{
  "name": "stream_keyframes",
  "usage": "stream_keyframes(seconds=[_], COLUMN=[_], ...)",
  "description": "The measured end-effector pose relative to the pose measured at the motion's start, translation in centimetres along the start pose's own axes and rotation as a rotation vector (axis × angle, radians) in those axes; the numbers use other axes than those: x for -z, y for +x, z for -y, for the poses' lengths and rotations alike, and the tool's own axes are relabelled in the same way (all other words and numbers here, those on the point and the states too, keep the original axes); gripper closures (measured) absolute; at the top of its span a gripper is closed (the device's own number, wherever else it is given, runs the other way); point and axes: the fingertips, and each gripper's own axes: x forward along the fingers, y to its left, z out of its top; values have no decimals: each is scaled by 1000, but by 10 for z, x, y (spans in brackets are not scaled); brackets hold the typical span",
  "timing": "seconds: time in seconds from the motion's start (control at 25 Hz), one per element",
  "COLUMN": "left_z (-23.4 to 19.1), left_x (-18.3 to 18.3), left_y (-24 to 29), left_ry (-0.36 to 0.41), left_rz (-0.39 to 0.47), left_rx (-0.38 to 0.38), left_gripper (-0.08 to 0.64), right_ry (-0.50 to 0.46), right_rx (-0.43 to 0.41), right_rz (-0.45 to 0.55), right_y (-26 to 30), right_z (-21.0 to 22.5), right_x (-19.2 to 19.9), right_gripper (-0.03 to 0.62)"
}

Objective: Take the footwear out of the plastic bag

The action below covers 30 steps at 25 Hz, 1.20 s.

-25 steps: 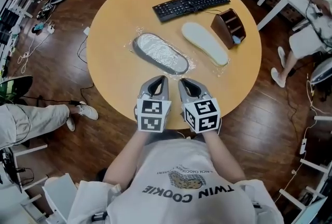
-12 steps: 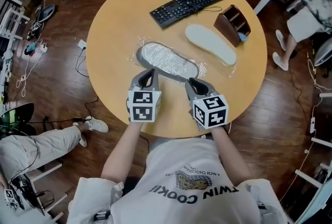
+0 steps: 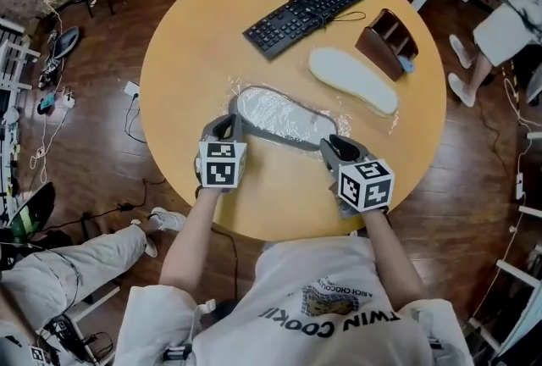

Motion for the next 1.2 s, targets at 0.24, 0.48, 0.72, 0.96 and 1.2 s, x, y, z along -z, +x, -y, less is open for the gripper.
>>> stream_keyframes(seconds=[0.24,0.48,0.72,0.96,1.2], left_z=[-26,-39,-46,-41,-42], left_x=[18,24,36,38,38], left_y=[31,43,50,53,54], left_ry=[41,76,108,114,94], left_rz=[-54,-84,-146,-161,-164], left_rx=[10,2,-2,8,33], left_gripper=[560,560,560,560,560], right_ry=[87,196,364,418,423], right_rx=[-7,-36,-51,-62,-53], right_rz=[-21,-21,-16,-44,-92], right_y=[17,19,18,16,19], right_z=[18,27,41,50,60], right_x=[2,6,17,24,29], right_gripper=[505,482,460,414,405])
